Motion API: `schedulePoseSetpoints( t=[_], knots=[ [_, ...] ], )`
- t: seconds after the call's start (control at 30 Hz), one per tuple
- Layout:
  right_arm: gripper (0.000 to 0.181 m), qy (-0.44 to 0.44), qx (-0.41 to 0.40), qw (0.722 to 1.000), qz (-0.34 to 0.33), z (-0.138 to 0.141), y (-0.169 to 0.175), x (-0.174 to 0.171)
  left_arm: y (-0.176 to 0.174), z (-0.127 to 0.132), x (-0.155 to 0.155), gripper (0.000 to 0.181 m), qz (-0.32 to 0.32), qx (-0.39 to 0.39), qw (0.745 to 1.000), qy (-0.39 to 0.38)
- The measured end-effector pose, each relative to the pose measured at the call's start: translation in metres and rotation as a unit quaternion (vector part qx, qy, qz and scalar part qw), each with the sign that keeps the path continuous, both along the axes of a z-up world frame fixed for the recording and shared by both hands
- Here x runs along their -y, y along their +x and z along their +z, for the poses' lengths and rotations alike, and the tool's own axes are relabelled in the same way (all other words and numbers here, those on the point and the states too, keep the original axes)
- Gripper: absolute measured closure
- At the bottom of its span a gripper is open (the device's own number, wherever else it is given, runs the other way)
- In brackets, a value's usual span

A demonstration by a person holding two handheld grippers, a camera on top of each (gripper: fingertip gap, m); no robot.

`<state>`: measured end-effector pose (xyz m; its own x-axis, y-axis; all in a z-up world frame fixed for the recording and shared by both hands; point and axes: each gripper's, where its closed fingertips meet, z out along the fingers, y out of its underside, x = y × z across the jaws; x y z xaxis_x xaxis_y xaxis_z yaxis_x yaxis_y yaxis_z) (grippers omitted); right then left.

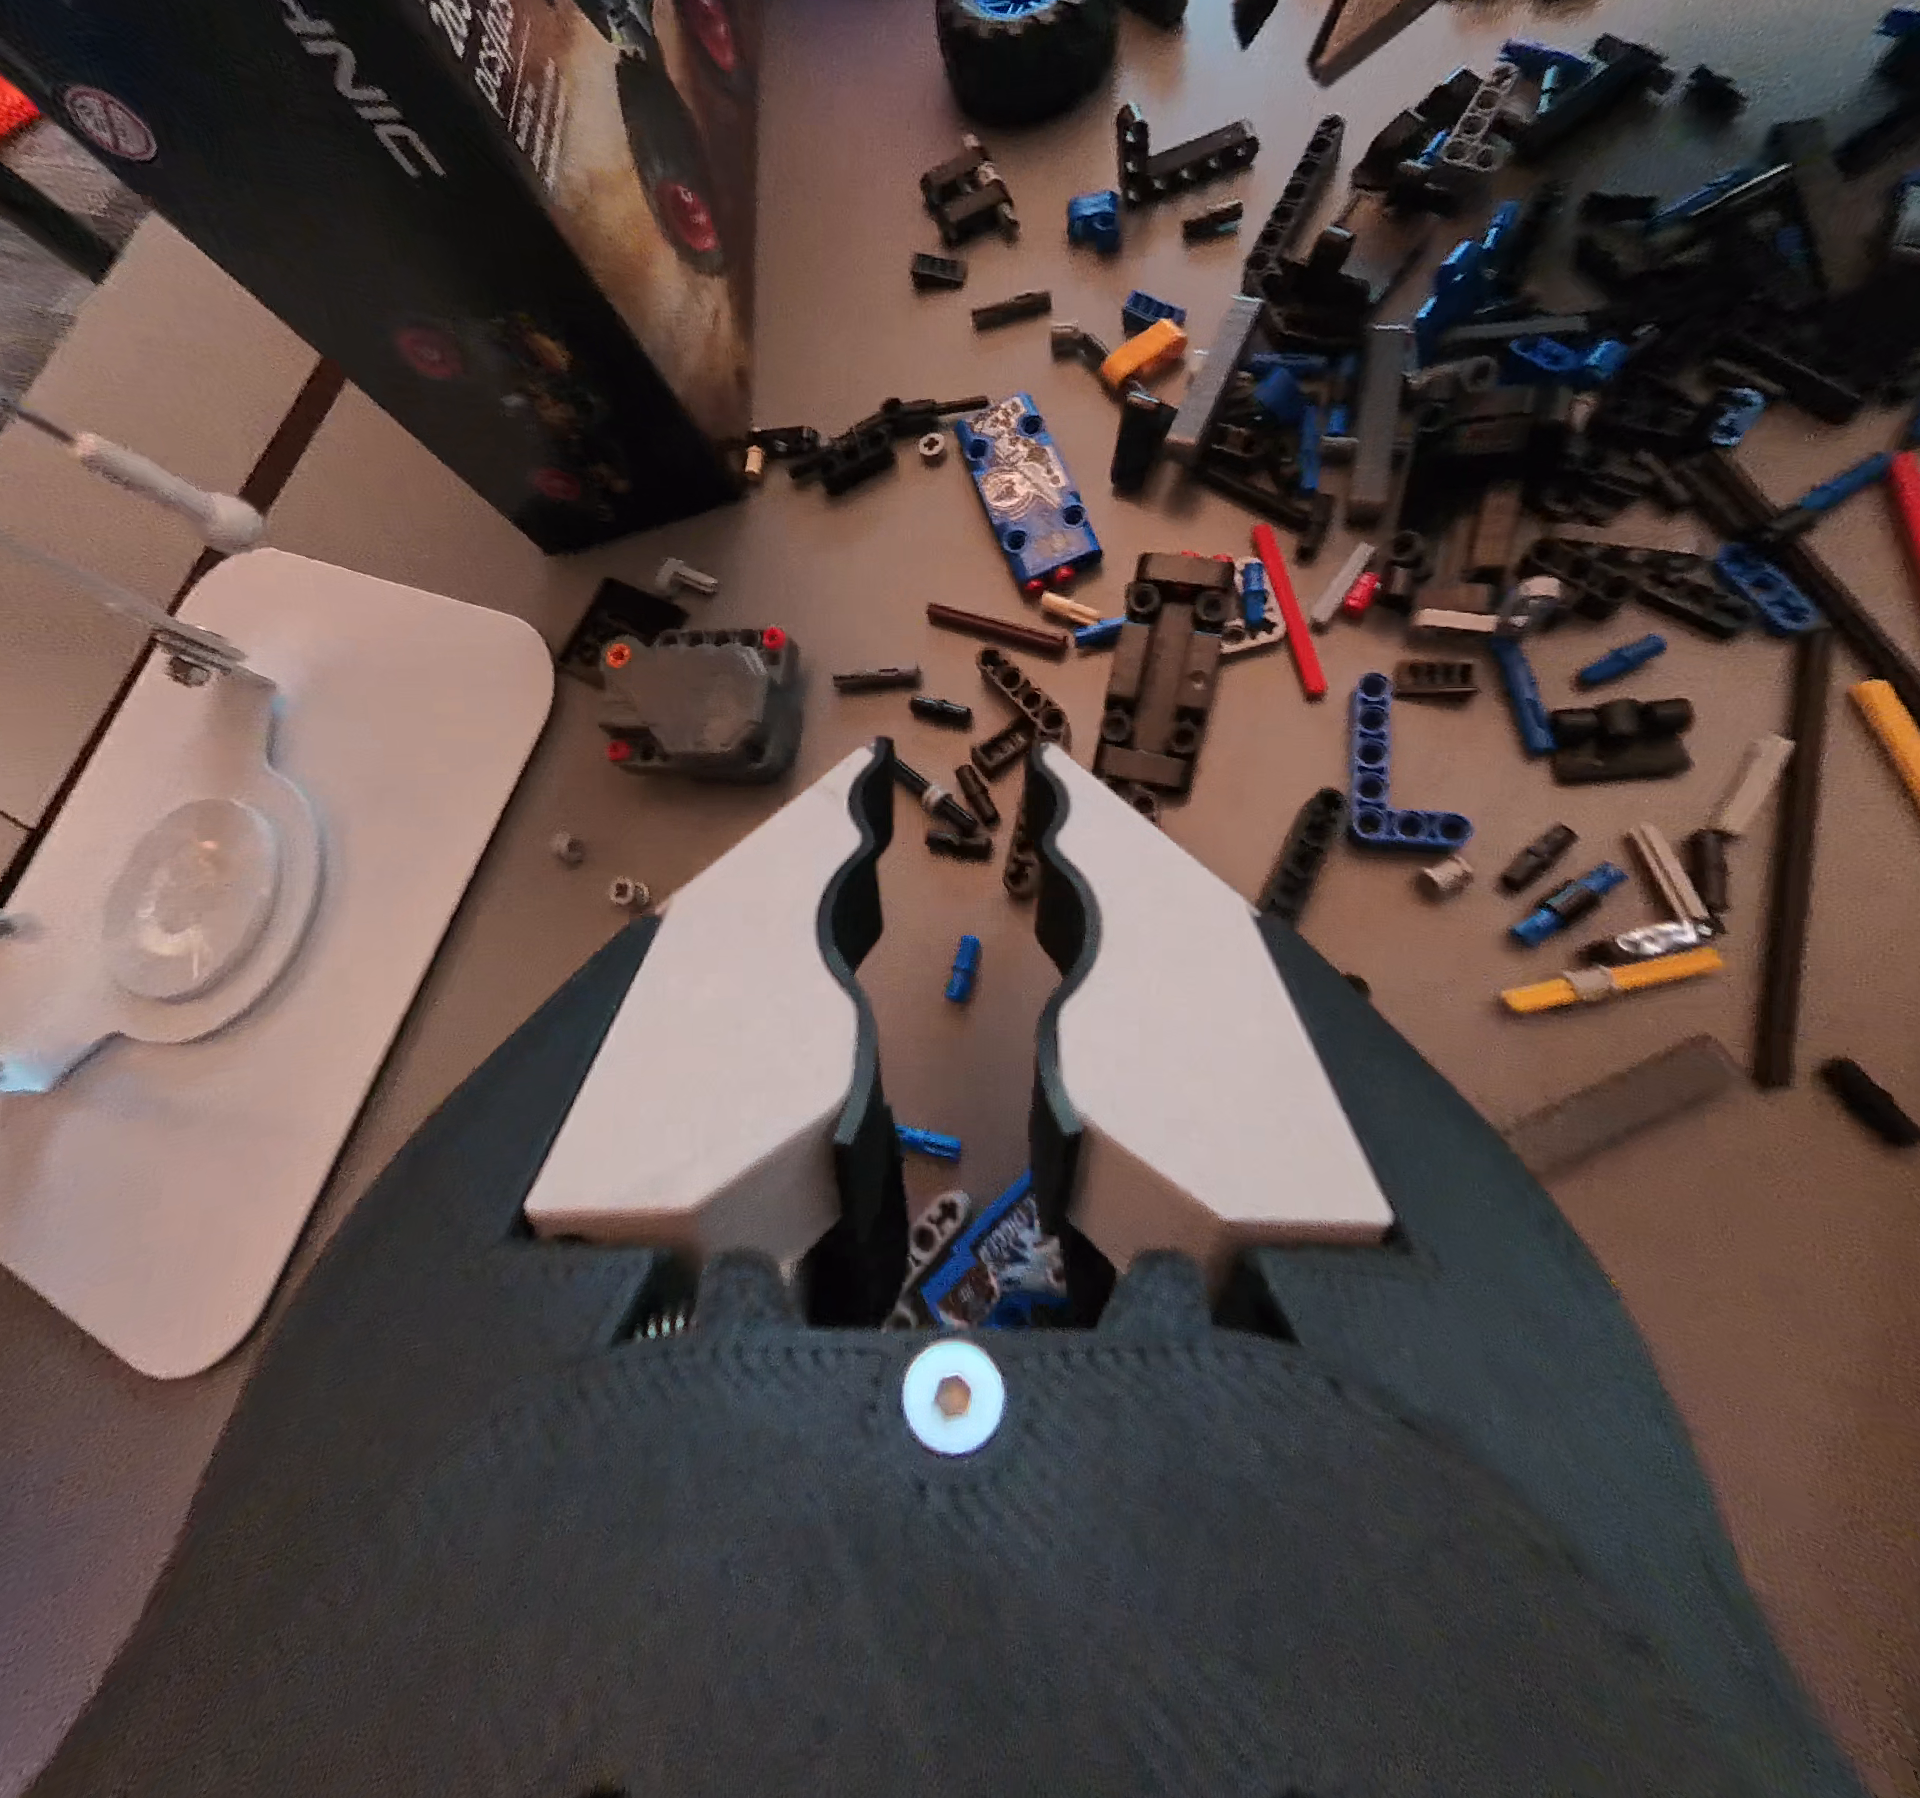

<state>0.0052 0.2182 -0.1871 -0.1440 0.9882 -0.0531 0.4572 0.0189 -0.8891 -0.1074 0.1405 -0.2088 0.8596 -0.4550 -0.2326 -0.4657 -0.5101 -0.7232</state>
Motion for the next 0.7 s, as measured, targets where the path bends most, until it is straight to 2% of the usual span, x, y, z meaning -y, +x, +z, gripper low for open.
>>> schedulePoseSetpoints(
  t=[0.07, 0.17, 0.27, 0.33, 0.5, 0.6, 0.7],
  knots=[
    [0.168, 0.005, 0.002, 1.000, -0.007, -0.001, 0.001, -0.003, -0.007, 0.000, -0.010, 0.160, 0.019, -0.027, 0.999, 0.012],
    [0.167, 0.003, -0.006, 1.000, -0.017, 0.002, 0.002, -0.008, -0.021, 0.011, -0.019, 0.160, 0.055, -0.018, 0.998, 0.039],
    [0.167, -0.002, -0.014, 0.999, -0.031, 0.005, 0.004, -0.016, -0.054, 0.017, -0.013, 0.157, 0.114, -0.033, 0.992, 0.048],
    [0.167, -0.006, -0.018, 0.999, -0.041, 0.005, 0.005, -0.021, -0.073, 0.027, -0.002, 0.155, 0.147, -0.041, 0.986, 0.061],
    [0.167, -0.005, -0.010, 0.999, -0.042, 0.000, 0.003, -0.024, -0.089, 0.060, 0.027, 0.148, 0.175, -0.028, 0.980, 0.088],
    [0.166, -0.005, -0.012, 0.999, -0.038, 0.000, 0.003, -0.022, -0.090, 0.071, 0.058, 0.144, 0.170, -0.039, 0.983, 0.062],
    [0.166, -0.004, -0.011, 0.999, -0.033, -0.001, 0.003, -0.020, -0.095, 0.070, 0.102, 0.143, 0.170, -0.046, 0.984, 0.017]
  ],
)
